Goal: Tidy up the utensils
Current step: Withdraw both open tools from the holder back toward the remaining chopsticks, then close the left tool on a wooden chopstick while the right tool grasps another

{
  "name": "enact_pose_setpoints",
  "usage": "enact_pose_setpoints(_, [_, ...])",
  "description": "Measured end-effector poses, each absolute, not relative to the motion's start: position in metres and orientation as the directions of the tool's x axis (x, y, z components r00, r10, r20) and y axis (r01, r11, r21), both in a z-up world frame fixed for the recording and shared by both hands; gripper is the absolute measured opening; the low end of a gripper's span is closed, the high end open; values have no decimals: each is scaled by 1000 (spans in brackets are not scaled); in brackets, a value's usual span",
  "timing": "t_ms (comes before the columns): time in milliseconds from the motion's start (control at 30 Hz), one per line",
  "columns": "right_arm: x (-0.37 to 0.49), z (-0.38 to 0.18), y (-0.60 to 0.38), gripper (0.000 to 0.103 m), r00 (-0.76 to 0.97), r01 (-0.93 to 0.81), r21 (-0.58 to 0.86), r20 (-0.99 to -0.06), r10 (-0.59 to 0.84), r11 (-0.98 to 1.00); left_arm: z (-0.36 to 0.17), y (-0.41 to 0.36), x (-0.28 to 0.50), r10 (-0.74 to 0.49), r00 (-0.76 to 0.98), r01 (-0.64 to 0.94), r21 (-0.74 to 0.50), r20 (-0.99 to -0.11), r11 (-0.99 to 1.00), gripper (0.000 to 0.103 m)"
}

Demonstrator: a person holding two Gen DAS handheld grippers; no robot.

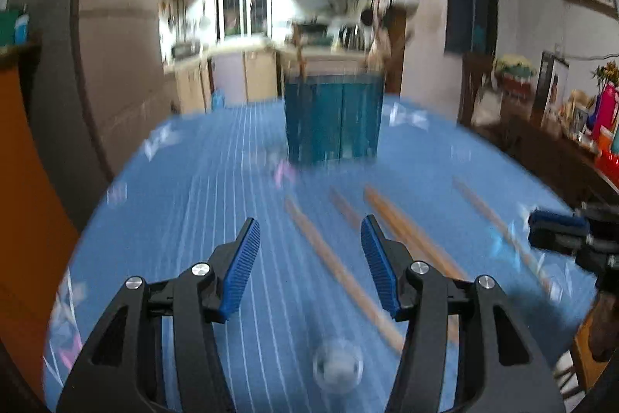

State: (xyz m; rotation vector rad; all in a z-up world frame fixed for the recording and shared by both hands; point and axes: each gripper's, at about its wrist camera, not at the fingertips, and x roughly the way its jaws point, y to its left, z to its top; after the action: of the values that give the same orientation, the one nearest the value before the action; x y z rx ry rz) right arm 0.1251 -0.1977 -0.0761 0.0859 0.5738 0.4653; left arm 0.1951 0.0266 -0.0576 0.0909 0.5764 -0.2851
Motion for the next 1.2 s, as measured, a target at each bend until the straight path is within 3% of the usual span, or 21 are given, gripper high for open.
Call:
enact_pose_setpoints(100, [109, -102, -178, 17, 710, -398, 220, -541, 451, 891, -84, 28, 185, -237, 764, 288, -12, -599, 957, 52])
enact_pose_setpoints(133, [106, -108, -171, 17, 705, -399, 216, -549, 449, 891, -88, 29, 182, -241, 755, 290, -20, -609, 957, 47])
enact_pose_setpoints(567, [100, -130, -140, 17, 732, -348, 122, -584, 351, 930, -116, -7, 164, -301, 669, 356, -62, -680, 932, 46])
enact_pose_setpoints(700, [99, -132, -141, 15, 744, -334, 123, -575, 342, 934, -124, -14, 165, -291, 659, 356, -52, -694, 933, 35])
enact_pose_setpoints(833, [98, -133, -148, 9, 748, -325, 129, -571, 339, 937, -125, -13, 164, -258, 673, 331, -30, -694, 943, 10])
enact_pose_setpoints(1200, [93, -135, -147, 10, 766, -320, 123, -551, 332, 940, -128, 6, 157, -253, 695, 316, -29, -673, 948, 8])
